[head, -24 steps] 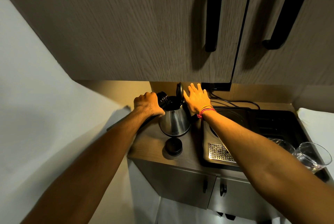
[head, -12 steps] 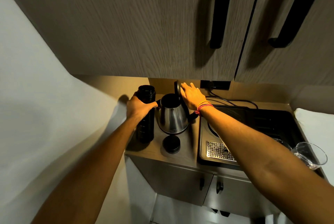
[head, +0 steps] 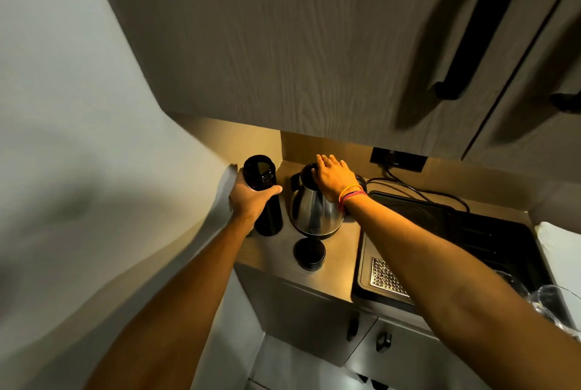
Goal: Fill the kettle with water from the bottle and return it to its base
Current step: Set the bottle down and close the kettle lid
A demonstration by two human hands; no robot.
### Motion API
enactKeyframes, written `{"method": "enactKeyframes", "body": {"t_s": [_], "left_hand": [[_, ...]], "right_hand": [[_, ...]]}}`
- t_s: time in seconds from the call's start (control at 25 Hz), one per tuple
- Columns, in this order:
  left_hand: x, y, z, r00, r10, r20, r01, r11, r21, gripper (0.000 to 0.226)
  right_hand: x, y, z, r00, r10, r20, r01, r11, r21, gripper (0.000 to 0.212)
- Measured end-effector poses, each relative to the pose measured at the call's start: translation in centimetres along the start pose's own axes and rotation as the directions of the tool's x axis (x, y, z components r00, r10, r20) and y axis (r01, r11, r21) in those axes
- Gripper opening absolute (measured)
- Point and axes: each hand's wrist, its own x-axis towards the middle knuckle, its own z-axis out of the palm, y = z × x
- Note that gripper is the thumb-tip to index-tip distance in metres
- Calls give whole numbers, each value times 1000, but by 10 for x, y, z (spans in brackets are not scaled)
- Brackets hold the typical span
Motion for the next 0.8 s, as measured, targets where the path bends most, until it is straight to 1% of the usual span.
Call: {"method": "enactKeyframes", "body": {"t_s": [0.2, 0.36, 0.56, 0.64, 0.68, 0.72, 0.76, 0.8], "left_hand": [[5, -1, -2, 996, 68, 50, -70, 997, 39, 91], [6, -3, 1, 993, 88, 83, -91, 995, 44, 95], [0, -13, -5, 988, 60, 141, -73, 993, 89, 90], [-10, -20, -8, 996, 28, 90, -45, 982, 182, 85], [-17, -25, -8, 998, 14, 61, -30, 963, 268, 82], [-26, -33, -8, 998, 3, 62, -25, 929, 370, 80], [-36, -40, -6, 995, -2, 97, -44, 882, 469, 78], [-47, -48, -2, 988, 1, 152, -85, 831, 550, 77]], "right_hand": [[-6, 3, 10, 991, -130, -21, 129, 991, -35, 63], [-3, 2, 12, 991, -127, -33, 125, 991, -56, 63], [-3, -2, 16, 992, -123, 6, 123, 986, -114, 63], [-4, -5, 14, 995, -98, 17, 99, 991, -93, 63], [-6, -6, 14, 995, -97, 12, 97, 990, -102, 62], [-12, -6, 18, 991, -132, -31, 126, 981, -148, 61], [-21, -7, 24, 972, -213, -100, 186, 956, -228, 59], [-33, -7, 32, 926, -339, -162, 275, 906, -322, 57]]}}
